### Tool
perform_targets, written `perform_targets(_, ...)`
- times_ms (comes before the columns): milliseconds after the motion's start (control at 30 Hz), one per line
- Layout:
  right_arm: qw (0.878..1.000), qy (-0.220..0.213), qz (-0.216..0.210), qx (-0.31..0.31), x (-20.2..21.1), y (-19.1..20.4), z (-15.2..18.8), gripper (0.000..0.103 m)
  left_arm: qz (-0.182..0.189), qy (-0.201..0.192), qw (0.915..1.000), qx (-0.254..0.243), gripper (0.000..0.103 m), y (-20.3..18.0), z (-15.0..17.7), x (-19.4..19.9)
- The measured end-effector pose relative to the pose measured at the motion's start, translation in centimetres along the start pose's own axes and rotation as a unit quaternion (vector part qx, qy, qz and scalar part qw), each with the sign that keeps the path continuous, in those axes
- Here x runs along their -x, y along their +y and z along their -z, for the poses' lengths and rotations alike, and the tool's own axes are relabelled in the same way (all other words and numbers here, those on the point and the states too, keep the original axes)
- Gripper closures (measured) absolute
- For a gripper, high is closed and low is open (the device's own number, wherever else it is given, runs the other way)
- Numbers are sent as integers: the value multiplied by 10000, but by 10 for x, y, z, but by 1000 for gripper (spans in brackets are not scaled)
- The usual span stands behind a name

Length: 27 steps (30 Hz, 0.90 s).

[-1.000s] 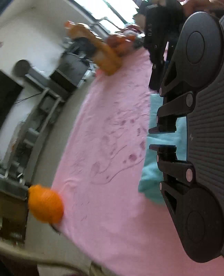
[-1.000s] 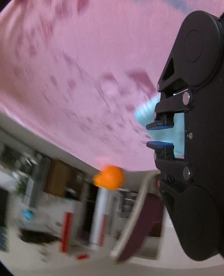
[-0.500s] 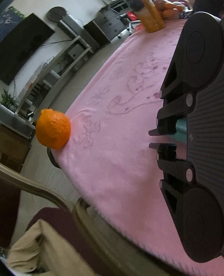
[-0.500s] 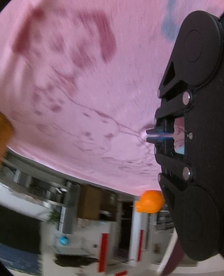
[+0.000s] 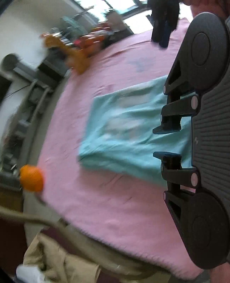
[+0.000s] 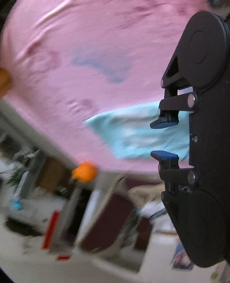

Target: Fold clothes

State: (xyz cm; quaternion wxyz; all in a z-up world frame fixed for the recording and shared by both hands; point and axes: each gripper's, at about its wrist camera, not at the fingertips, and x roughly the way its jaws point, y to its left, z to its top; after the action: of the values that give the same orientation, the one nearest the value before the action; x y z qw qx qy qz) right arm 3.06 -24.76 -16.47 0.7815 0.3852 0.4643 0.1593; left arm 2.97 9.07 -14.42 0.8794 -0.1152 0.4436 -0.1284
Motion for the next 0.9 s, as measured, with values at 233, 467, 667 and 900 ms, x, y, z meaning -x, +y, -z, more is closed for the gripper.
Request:
perform_targets(233, 9742, -119, 796, 2110, -46, 51, 17, 95, 217, 468, 9965, -651, 90, -30, 10, -32)
perform_targets(467, 9397, 387, 1211, 3174, -85, 57, 47, 95, -19, 661, 9862, -1518, 90, -46, 36, -34)
perform_targets(667, 9321, 601, 1304, 3325, -51, 48, 64, 95, 50, 685, 9846, -1611, 90, -38, 53, -8)
perform_targets(900, 9638, 152, 746, 2554, -10, 36, 40, 93, 455, -145, 9989, -16, 73, 13, 4, 16)
